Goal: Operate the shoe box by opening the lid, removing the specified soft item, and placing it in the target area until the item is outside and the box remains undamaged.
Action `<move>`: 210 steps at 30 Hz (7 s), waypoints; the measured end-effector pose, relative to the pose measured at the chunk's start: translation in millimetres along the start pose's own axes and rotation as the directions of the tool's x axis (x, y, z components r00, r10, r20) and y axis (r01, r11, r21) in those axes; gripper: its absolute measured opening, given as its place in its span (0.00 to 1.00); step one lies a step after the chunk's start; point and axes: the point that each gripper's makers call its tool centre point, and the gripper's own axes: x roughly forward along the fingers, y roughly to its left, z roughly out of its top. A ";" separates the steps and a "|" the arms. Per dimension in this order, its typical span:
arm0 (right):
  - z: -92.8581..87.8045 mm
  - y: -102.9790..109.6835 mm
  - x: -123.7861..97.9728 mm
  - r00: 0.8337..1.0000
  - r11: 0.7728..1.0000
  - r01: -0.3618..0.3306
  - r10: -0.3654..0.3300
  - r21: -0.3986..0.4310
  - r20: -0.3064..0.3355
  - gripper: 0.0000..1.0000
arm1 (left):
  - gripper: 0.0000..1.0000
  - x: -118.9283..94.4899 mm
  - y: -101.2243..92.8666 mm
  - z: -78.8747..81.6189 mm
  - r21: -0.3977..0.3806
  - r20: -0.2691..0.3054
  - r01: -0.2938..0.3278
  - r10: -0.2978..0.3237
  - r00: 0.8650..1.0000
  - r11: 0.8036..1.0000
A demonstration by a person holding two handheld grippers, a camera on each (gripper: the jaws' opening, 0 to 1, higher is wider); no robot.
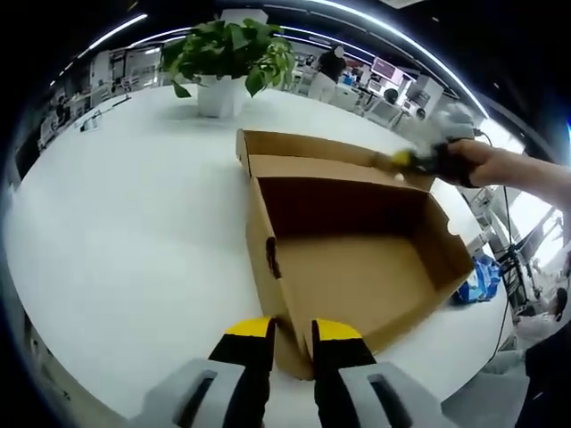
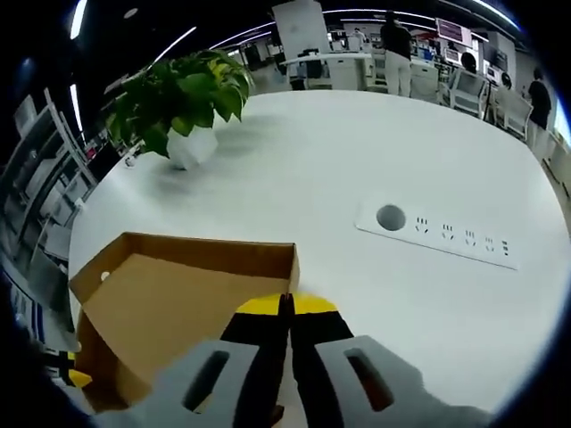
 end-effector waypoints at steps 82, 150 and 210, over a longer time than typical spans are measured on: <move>-18.8 47.9 -182.1 0.967 0.947 0.017 0.067 -0.321 0.247 0.00 | 0.04 6.8 4.5 23.5 0.001 0.036 -0.222 0.222 0.974 0.975; -151.9 61.1 -193.4 0.982 0.954 0.011 0.046 -0.299 0.183 0.00 | 0.16 -42.0 -17.8 49.7 0.353 0.211 0.054 -0.136 0.968 0.934; -204.7 59.8 -175.0 0.992 0.971 -0.033 0.061 -0.236 0.112 0.00 | 0.14 -45.6 -14.3 1.2 0.306 0.161 0.135 -0.191 0.968 0.942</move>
